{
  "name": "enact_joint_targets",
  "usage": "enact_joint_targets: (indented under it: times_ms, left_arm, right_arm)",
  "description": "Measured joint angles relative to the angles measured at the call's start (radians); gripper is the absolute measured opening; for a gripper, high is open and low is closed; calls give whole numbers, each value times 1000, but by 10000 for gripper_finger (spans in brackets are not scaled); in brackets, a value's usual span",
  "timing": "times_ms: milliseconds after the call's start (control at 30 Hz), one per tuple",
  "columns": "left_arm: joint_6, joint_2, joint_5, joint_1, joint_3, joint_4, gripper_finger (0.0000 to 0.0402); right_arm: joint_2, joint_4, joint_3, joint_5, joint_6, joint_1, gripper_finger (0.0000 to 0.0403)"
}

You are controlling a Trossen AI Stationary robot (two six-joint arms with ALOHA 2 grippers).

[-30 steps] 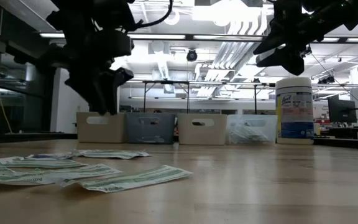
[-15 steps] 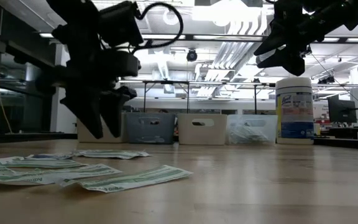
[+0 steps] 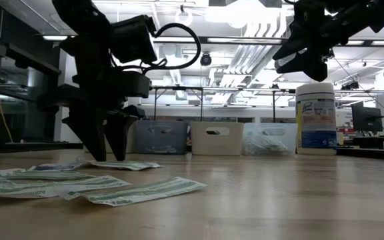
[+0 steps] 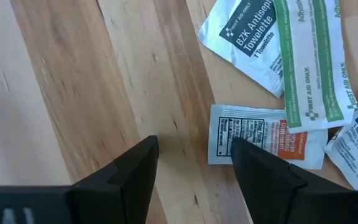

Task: Pick & Place First Aid Supplies
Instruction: Put the orange ointment pack into the gray bin

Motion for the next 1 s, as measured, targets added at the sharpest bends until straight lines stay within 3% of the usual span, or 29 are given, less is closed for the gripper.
enact_joint_targets:
  times_ms: [233,733,1000]
  left_arm:
    - [-8,41,-24,0,2,-28,194]
    - [-40,46,-52,-47,-6,-40,52]
    - [-134,46,-87,-92,-6,-43,3]
  right_arm:
    - [0,-14,0,0,0,0,178]
    - [0,-37,0,4,0,0,178]
    - [0,-36,0,16,0,0,178]
